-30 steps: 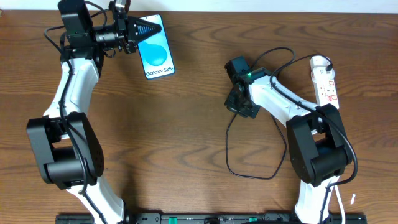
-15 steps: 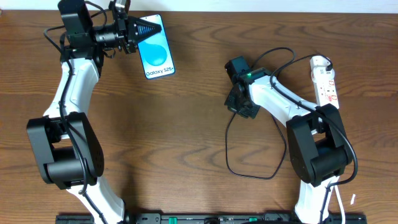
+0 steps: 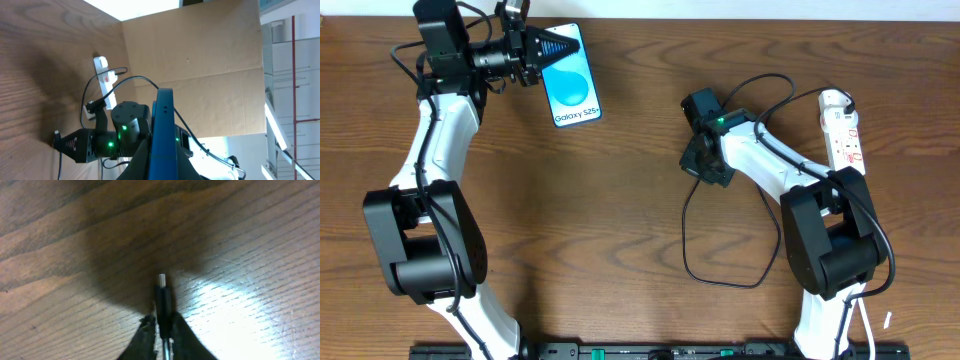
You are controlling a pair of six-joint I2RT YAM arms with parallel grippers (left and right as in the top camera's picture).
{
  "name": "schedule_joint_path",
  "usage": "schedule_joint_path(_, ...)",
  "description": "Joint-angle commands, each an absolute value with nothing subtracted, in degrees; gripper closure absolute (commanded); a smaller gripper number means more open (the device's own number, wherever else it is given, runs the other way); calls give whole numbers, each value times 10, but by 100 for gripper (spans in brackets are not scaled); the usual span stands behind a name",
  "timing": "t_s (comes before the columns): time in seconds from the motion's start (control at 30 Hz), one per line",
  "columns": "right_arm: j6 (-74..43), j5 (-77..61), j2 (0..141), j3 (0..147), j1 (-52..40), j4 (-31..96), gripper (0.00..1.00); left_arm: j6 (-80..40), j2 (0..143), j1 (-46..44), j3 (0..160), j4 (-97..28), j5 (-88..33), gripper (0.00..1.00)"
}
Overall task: Plug charger to phone and switch on socket
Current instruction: 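Grasp the USB-C plug with the right gripper, then lift the plug and carry it toward the phone's bottom port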
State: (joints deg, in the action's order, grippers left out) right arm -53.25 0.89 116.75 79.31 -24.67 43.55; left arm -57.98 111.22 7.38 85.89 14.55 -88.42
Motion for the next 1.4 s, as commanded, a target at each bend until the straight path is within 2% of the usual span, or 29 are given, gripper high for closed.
schedule_joint_path(0.0, -531, 16, 1155, 789, -247, 435, 97, -570, 1105, 76, 857, 142, -900, 93)
schedule_joint_path(0.37, -529, -5, 1155, 789, -248, 437, 99, -570, 1105, 76, 857, 142, -900, 93)
schedule_joint_path(0.53, -483, -87, 1155, 790, -242, 411, 99, -570, 1105, 76, 857, 142, -900, 93)
schedule_joint_path(0.67, -396, -217, 1155, 790, -226, 354, 99, -570, 1105, 76, 857, 142, -900, 92)
schedule_joint_path(0.87, -298, -504, 1155, 790, -186, 231, 99, -570, 1105, 76, 857, 142, -900, 93)
schedule_joint_path(1.37, -239, -840, 1155, 790, -153, 76, 99, -570, 1105, 76, 857, 142, -900, 93)
